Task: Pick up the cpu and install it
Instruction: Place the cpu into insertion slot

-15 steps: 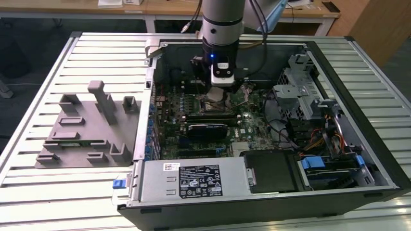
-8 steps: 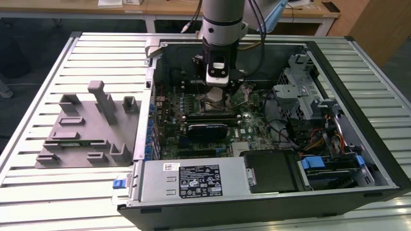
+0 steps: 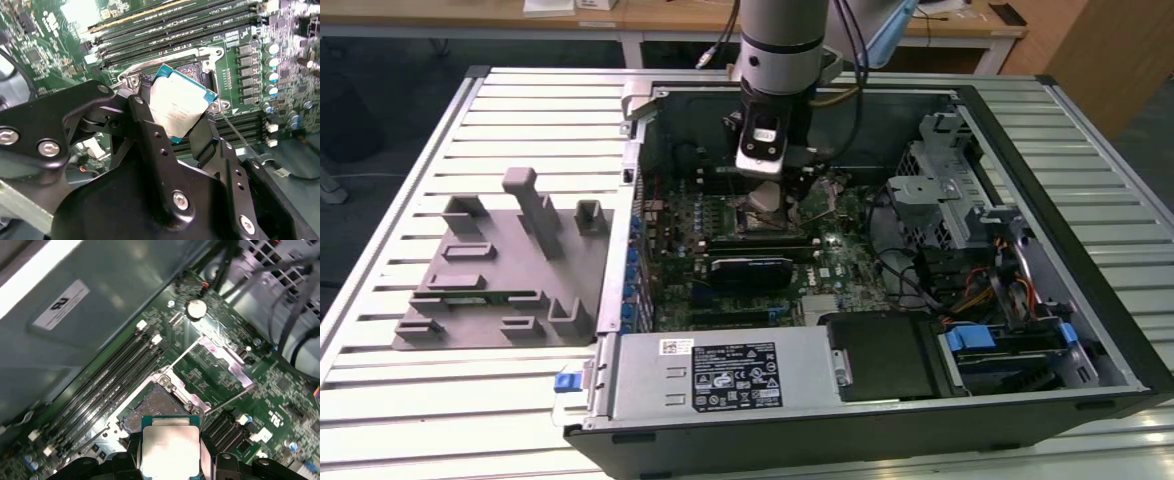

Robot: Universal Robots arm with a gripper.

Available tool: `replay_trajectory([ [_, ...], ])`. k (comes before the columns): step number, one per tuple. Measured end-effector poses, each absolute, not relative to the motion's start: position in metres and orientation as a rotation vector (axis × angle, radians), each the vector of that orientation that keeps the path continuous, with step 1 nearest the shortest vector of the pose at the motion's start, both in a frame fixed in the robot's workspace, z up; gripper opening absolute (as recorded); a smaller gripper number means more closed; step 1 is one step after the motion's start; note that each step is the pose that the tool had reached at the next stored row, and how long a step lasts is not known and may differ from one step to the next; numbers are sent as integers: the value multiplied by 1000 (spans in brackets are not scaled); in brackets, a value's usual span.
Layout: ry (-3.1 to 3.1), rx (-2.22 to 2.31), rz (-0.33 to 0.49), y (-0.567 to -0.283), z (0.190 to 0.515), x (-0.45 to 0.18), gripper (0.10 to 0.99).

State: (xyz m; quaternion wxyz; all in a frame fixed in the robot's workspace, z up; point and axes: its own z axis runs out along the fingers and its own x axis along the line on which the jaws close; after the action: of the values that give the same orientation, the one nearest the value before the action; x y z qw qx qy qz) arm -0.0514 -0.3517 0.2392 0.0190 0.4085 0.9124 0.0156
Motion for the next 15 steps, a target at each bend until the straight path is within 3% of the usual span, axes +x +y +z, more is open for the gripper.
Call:
replay_trajectory([
  [15, 2645, 1615, 40, -352, 239, -51, 541],
])
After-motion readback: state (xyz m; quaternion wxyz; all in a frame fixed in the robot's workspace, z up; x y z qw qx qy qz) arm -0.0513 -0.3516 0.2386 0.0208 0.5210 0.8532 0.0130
